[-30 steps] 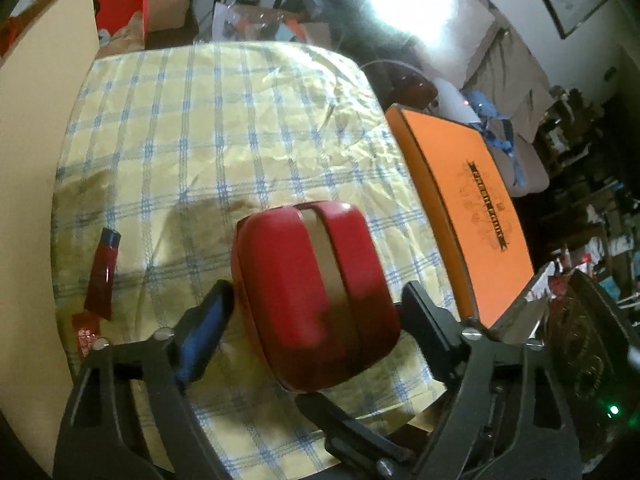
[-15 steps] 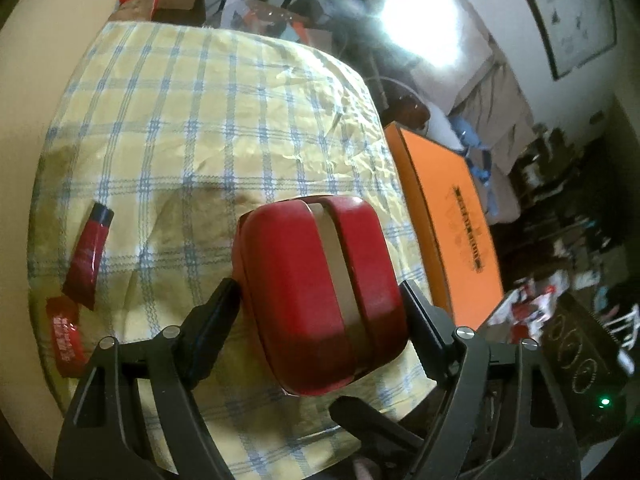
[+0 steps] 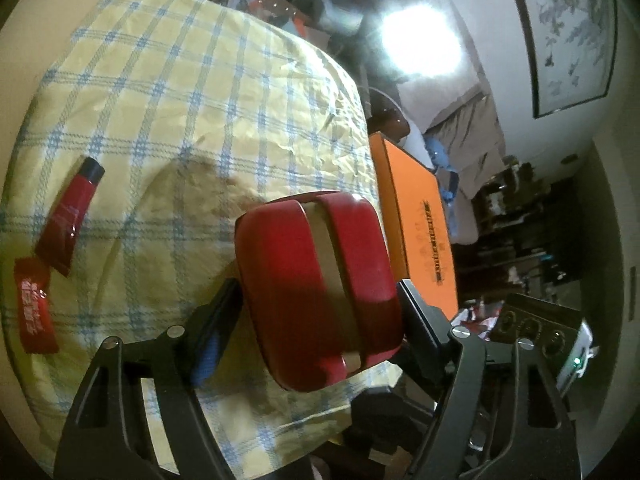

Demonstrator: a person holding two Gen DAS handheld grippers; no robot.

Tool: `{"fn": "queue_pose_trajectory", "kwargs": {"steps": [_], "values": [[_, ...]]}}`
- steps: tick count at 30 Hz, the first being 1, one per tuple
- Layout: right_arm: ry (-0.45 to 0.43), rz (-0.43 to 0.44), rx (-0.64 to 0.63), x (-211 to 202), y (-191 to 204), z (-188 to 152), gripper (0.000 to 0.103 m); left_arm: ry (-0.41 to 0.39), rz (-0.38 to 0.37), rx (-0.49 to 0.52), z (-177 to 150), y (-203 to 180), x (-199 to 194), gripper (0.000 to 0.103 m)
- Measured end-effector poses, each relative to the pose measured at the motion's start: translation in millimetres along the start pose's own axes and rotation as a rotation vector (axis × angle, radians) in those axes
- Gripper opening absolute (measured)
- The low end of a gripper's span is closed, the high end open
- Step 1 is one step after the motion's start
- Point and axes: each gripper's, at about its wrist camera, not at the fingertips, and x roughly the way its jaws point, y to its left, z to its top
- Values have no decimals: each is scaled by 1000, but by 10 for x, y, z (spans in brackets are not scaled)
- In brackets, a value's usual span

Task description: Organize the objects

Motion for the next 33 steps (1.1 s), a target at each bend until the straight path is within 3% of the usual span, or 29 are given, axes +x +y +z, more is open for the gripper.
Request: {"fn": "queue_pose_trajectory", "kwargs": {"steps": [2,4,10,19,23,27,30,33], "values": [[-1,7,11,7,-3,15,93,-1,1,7,-4,-21,-9,73],[-2,10,21,-1,-5,36,82,-3,-4,6,0,-33,-19,73],[-8,7,15,-58,36,72,74,-20,-1,10,36,-43,-76,71],[-37,36,-23,-185,293,207,75,-90,-42,8,108,-149,-453,67],[-18,-34,-104,-142,530,261,73,-134,-57,42,122,-286,-675,64],[34,-81,-113,33,540,229,55,-128,-28,67,159,-385,-745,59],[52,-123,-94,137,438,164,55,-107,27,67,167,-357,-717,59],[48,-100,-67,92,340,113,56,-90,84,75,139,-299,-686,62]]}}
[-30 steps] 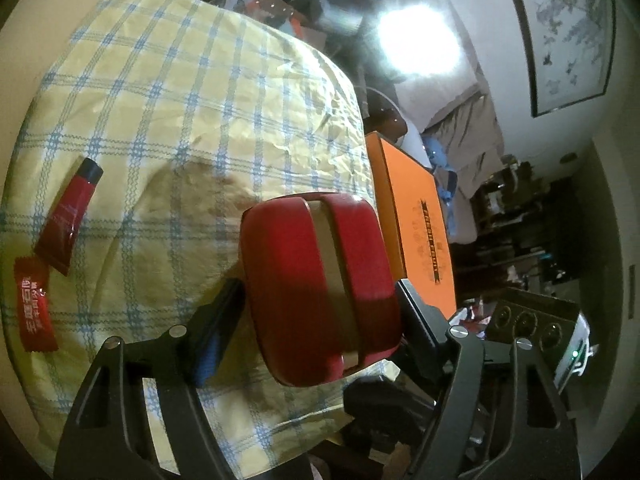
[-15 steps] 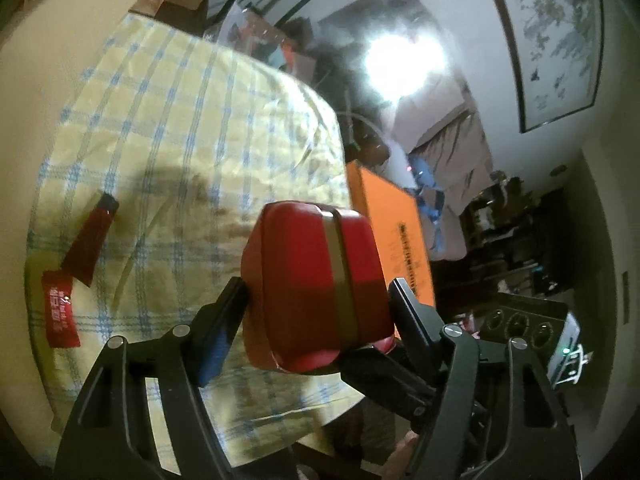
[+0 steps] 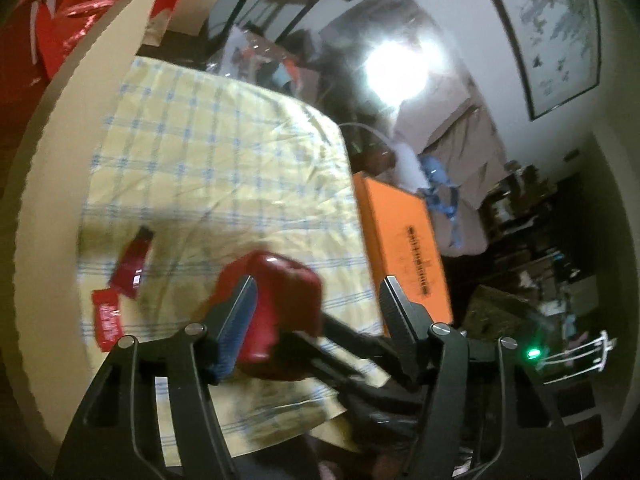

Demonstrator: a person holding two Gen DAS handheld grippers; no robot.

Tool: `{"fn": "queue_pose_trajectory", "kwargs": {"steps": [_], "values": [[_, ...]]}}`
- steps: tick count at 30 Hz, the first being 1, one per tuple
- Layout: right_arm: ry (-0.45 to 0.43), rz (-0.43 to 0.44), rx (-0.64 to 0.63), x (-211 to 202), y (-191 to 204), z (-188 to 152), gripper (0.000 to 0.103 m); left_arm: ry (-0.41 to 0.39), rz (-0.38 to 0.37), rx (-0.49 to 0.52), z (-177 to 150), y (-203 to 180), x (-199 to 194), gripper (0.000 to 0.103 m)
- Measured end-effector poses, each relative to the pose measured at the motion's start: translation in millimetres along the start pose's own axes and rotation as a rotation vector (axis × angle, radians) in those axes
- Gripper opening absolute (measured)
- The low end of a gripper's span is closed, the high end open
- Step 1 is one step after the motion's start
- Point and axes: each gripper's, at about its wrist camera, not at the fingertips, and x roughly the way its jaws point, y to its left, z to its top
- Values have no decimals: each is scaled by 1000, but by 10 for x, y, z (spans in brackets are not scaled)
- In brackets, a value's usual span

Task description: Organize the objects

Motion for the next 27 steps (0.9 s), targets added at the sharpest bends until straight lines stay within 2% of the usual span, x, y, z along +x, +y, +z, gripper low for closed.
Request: {"fn": "queue_pose_trajectory", "kwargs": {"steps": [4,6,8,13,15,18,22,27], "values": [[-16,-23,-23,-115,-16,-37,62,32,77,52,-98,21,79,73],[-25,-35,-29,-181,-37,-50,64,36,139,99,-153,-20,135,79],[-31,-70,-28,-248,-88,-71,66,35,186,137,-205,-52,196,80],[-46,-105,17,-368,-272,-102,68,30,266,210,-313,-151,336,80],[-51,-114,32,-410,-343,-120,68,21,304,234,-326,-171,366,70],[-53,-112,44,-436,-402,-141,69,24,344,284,-367,-231,427,64],[-47,-109,50,-412,-434,-148,69,18,420,339,-426,-309,518,64],[-33,-119,50,-347,-454,-162,69,28,439,336,-439,-254,615,63]]}}
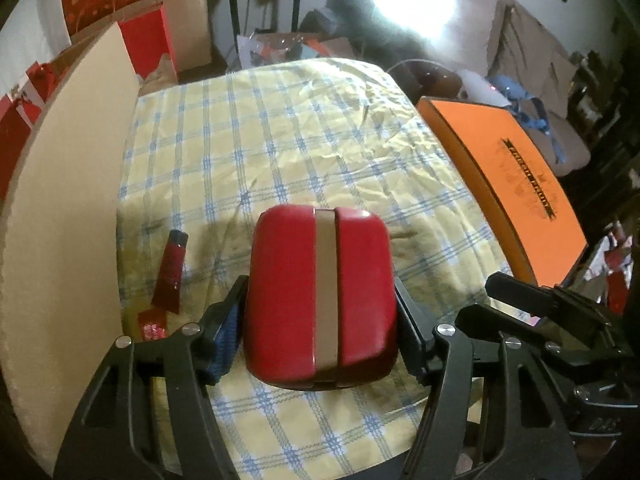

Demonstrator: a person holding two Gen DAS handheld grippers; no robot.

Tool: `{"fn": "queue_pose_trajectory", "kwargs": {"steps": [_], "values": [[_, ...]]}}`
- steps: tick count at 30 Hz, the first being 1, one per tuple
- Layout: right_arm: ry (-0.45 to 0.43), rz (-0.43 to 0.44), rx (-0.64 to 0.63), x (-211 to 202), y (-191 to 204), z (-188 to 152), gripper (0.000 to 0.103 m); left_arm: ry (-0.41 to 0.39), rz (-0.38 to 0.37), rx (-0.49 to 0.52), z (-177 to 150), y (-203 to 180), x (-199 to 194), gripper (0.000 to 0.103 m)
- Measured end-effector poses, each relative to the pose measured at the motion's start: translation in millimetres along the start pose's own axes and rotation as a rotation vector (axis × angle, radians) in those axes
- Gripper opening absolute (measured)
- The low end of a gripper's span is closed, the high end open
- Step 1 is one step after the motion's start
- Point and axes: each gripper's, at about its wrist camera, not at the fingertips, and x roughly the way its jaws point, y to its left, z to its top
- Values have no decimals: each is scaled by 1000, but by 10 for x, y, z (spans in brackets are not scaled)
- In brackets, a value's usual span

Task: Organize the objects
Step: 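Lift the red case with the left gripper and carry it toward the cardboard box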

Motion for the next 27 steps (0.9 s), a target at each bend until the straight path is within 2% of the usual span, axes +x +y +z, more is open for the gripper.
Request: {"fn": "queue_pose_trajectory", "kwargs": {"steps": [3,6,10,11,14,20,27], "values": [[8,9,6,30,-25,-14,69,-11,-18,-25,-10,40,6,63],[4,12,7,27,-30,-17,69,-11,-91,-101,13,164,-15,62],[-5,40,8,4,-47,-9,69,-1,-261,-233,30,382,-26,62],[-6,57,10,-2,-49,-6,70,-4,-329,-271,28,438,-37,62],[-2,103,0,-11,-27,-5,76,8,-474,-376,7,553,-13,62],[-12,120,-71,-28,147,-53,81,22,-549,-467,-39,574,113,62],[-10,93,-63,66,213,-78,84,49,-580,-553,-157,540,274,62]]}}
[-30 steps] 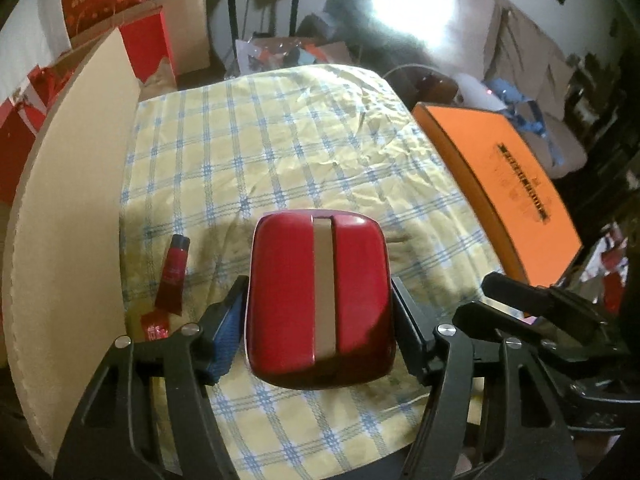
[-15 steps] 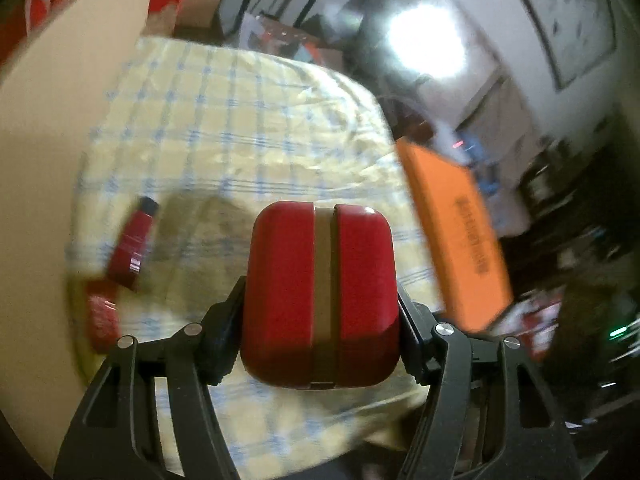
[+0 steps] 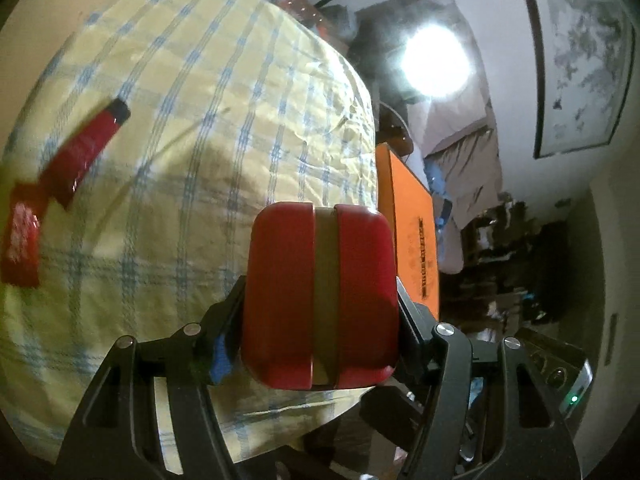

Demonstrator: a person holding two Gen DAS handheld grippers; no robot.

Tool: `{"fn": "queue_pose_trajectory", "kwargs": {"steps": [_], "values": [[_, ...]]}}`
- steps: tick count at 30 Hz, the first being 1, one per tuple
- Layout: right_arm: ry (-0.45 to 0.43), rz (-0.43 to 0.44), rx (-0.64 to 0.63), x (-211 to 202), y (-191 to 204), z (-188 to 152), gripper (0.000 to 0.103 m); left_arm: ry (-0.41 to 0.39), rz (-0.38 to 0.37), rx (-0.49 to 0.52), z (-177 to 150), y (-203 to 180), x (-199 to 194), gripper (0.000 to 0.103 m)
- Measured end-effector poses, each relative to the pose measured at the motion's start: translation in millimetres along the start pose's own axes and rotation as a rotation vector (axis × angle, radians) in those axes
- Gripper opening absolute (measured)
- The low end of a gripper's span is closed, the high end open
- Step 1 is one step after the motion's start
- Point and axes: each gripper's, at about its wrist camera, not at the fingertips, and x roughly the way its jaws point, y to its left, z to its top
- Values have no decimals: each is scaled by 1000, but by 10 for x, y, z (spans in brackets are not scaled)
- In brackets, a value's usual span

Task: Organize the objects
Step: 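Lift the red case with the left gripper and carry it toward the cardboard box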

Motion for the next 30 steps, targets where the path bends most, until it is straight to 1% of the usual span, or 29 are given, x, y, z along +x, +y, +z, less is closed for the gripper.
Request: {"fn": "queue_pose_trajectory", "kwargs": {"steps": [2,3,5,7,8,11,13,15,16,18,23,25,27,28,30], "values": [[-5,-8,3,26,27,-8,85,2,2,-7,-16,6,18,61],[-2,-7,4,50,43,-16,85,9,8,-6,-12,11,19,63],[4,-6,-1,95,75,-27,85,43,20,0,-23,5,42,68],[6,-31,-17,139,103,-31,85,67,50,8,-41,0,40,73],[8,-28,-23,161,118,-27,85,75,66,19,-44,-7,23,76],[6,-42,-54,186,177,-23,83,70,97,37,-39,-7,-101,85],[4,-66,-81,195,225,-29,83,53,111,46,-18,-12,-201,86],[6,-89,-112,207,279,-32,83,34,107,47,-1,-7,-289,90],[8,-100,-126,211,302,-36,83,28,106,48,13,-3,-320,90],[10,-121,-156,219,348,-36,83,36,105,46,50,5,-322,90],[22,-152,-240,234,449,-84,83,106,58,19,55,70,-171,90],[29,-153,-263,242,473,-96,83,122,25,2,40,104,-112,89],[36,-164,-281,251,492,-105,83,128,19,-1,15,126,-87,80],[39,-165,-285,252,492,-102,83,133,15,3,8,122,-75,79],[37,-173,-290,238,495,-95,83,144,35,30,-8,94,-62,72]]}}
